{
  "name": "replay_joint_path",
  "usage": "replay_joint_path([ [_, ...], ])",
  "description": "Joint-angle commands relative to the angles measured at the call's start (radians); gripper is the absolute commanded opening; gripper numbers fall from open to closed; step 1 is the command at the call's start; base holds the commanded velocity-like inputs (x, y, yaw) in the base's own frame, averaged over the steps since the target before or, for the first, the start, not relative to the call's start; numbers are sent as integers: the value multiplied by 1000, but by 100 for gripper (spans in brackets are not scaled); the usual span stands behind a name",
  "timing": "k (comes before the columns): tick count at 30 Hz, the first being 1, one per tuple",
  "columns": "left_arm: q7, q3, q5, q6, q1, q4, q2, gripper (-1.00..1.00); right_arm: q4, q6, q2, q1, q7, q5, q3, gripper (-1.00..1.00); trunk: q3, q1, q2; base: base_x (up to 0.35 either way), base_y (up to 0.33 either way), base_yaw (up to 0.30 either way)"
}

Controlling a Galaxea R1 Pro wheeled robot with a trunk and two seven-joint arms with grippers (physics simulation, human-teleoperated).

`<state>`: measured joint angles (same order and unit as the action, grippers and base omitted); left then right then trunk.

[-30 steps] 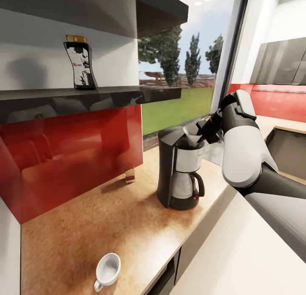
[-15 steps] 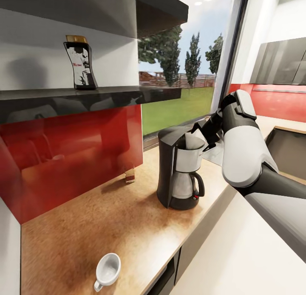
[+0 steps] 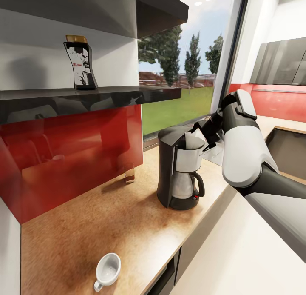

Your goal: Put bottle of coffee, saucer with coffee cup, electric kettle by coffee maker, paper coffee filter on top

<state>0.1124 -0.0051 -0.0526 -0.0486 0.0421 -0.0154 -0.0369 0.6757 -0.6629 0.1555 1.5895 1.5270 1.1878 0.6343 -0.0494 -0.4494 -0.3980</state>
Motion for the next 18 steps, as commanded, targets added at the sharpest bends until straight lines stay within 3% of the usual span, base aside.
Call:
replay_joint_path([
  [1,1,-1,-8,-5,-1,-1,0,100,3,-11,1,1,6,3,4,100,-2,-1,-2,-17,0,0],
  [18,2,3,-16,-5,-1,1,0,100,-4,-11,1,1,5,2,4,100,-2,-1,-2,-55,0,0],
])
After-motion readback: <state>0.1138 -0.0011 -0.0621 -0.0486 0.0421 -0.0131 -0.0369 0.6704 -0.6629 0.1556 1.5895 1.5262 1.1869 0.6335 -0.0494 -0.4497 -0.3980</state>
